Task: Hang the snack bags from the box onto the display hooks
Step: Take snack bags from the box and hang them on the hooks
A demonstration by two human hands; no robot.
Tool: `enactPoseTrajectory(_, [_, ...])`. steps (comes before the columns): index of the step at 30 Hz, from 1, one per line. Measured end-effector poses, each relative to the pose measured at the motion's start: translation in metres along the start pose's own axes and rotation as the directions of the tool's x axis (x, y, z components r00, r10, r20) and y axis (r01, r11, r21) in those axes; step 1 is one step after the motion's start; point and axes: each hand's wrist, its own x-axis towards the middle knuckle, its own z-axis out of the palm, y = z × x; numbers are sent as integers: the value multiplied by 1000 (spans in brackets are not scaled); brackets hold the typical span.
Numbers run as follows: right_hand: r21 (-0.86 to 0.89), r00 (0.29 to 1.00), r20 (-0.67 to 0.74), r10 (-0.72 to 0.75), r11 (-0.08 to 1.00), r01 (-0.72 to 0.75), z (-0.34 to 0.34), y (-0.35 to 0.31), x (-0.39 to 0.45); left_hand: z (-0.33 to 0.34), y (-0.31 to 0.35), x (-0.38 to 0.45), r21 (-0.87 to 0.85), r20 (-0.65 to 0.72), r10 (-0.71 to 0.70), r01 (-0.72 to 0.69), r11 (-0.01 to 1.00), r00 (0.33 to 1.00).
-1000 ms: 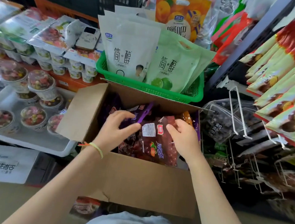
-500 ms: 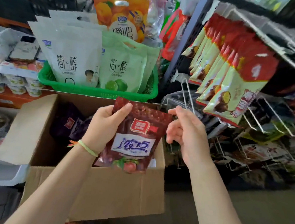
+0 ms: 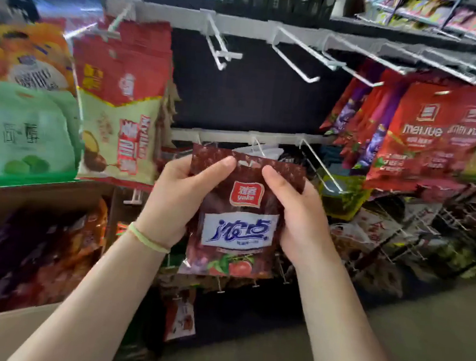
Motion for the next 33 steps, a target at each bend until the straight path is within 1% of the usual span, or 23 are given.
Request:
enactPoseTrajectory(2, [-9, 999, -8, -32, 999, 32, -43, -20, 19, 48, -11, 18, 53, -2, 38, -38, 998, 999])
enactPoseTrajectory(5, [4, 997, -21, -77, 997, 77, -94, -44, 47, 106, -23, 46, 68, -28, 82, -80, 995, 996])
enactPoseTrajectory(8, [48, 995, -37, -94, 994, 96, -119, -66, 71, 145, -24, 68, 41, -36, 79, -77, 996, 996])
enactPoseTrajectory(13, [71, 982, -45, -183, 980, 186, -142, -101, 109, 191, -7, 96, 27, 52, 73, -75, 997, 996])
enactPoseTrajectory(15, [79, 976, -47, -214, 973, 217, -150, -109, 121, 204, -4, 107, 54, 39, 88, -90, 994, 995])
enactPoseTrajectory(18, [76, 965, -33, -260, 962, 261, -157, -115, 135, 217, -5, 119, 101, -58, 122, -115, 988, 991])
enactPoseTrajectory(22, [60, 954, -22, -299, 952, 300, -158, -123, 149, 228, -4, 130, 68, -157, 167, -158, 985, 973])
enactPoseTrajectory(26, [51, 952, -16, -306, 951, 306, -156, -132, 160, 234, -4, 140, 35, -232, 164, -160, 986, 959])
enactPoseTrajectory(30, [17, 952, -6, -305, 952, 305, -153, -134, 167, 232, -7, 148, 88, -259, 176, -159, 983, 950])
enactPoseTrajectory(33, [-62, 940, -10, -342, 938, 341, -155, -130, 170, 230, -12, 149, 111, -269, 218, -194, 975, 938])
